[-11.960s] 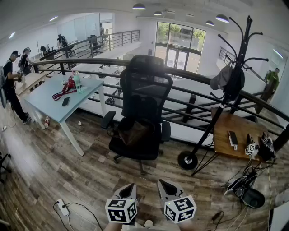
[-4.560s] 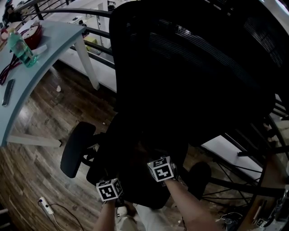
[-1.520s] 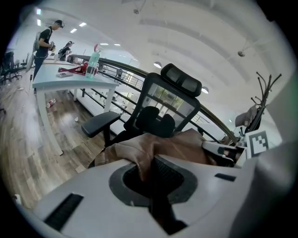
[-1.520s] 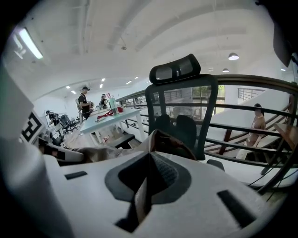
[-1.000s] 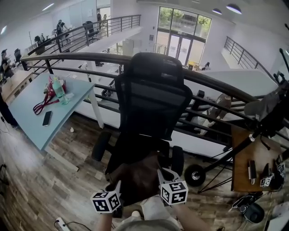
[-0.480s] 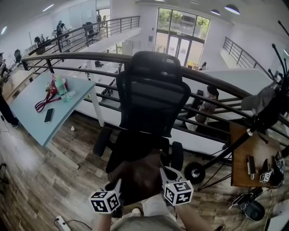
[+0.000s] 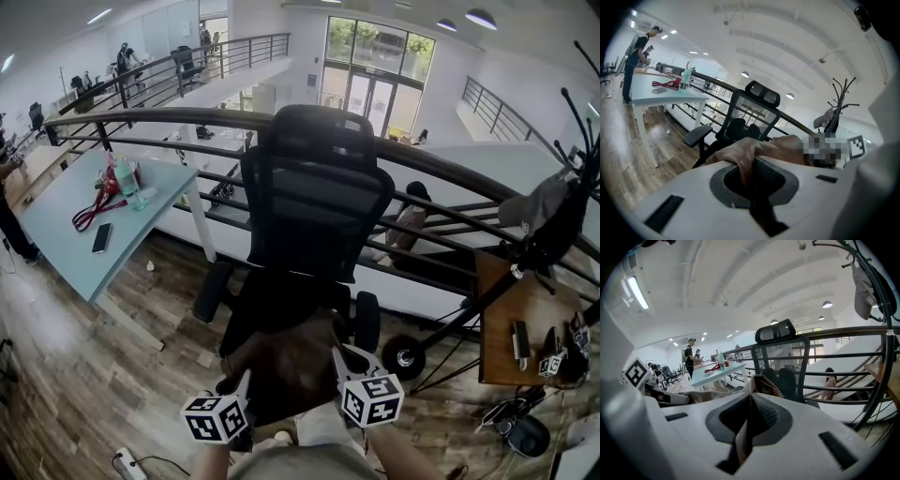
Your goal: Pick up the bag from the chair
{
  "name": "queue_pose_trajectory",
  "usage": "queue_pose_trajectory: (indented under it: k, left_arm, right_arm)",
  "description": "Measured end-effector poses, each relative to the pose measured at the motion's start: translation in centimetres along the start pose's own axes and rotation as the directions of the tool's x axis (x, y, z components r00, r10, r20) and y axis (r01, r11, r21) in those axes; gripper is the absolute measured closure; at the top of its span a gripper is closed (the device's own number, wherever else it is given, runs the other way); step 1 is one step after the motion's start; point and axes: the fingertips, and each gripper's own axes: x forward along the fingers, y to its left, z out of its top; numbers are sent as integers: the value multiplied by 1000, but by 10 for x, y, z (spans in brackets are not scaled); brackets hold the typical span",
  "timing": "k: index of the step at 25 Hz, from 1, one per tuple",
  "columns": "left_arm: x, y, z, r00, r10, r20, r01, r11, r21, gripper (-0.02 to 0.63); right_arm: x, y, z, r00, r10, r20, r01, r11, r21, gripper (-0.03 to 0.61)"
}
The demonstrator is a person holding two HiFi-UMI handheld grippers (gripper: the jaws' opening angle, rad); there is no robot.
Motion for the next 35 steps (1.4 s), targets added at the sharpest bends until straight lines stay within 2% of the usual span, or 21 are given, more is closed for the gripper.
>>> queue_pose_trajectory:
  k: [35]
  left_arm:
    - [3,3,11,1000,-17,21,18,1000,-11,591]
  right_arm:
    - [2,5,9,1000,-12,25,11,1000,7,568]
